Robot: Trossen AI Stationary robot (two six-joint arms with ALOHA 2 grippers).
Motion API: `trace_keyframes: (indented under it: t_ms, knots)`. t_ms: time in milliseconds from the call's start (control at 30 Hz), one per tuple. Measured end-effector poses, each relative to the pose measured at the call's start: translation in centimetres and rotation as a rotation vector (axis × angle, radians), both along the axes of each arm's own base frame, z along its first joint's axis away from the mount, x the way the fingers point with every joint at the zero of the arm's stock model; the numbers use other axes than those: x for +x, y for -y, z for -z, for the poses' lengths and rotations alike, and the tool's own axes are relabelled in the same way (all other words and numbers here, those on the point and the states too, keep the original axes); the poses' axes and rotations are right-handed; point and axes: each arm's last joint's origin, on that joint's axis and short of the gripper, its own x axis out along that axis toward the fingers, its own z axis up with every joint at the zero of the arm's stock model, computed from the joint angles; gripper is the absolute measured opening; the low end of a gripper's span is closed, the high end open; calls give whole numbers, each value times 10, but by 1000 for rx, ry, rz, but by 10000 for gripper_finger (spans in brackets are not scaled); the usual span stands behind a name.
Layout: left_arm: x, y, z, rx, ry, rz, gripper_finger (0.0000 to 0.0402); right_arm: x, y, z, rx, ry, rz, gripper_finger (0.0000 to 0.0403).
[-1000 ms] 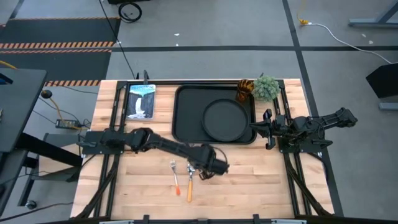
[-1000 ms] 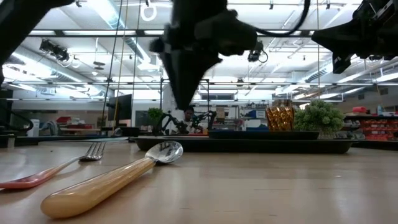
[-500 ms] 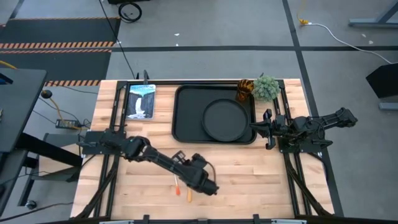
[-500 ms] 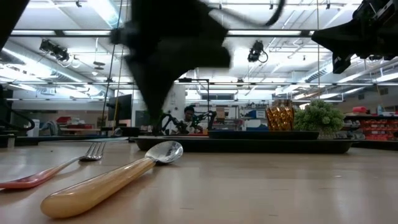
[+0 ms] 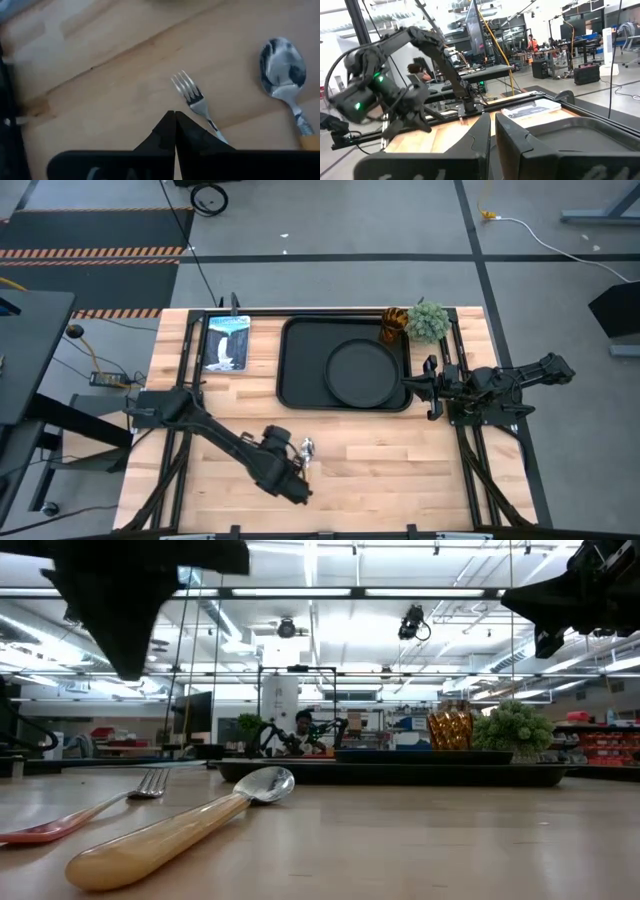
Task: Pick and place plate/cup/fork/spoon on tray
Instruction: Put the orange fork on the left side of the black tray
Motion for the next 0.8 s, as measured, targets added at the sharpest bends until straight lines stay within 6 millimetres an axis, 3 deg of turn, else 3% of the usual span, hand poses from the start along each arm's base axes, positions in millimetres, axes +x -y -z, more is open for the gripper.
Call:
trace_keyframes:
  t_ms: [200,433,800]
  knots:
    - [-11,0,23,-175,185,-56,5,0,0,0,0,1,0,34]
    - [-11,0,47,-365,246,-152,13,0,0,0,0,1,0,34]
    - [-7,-4,50,-328,295,-213,120,0,0,0,0,1,0,34]
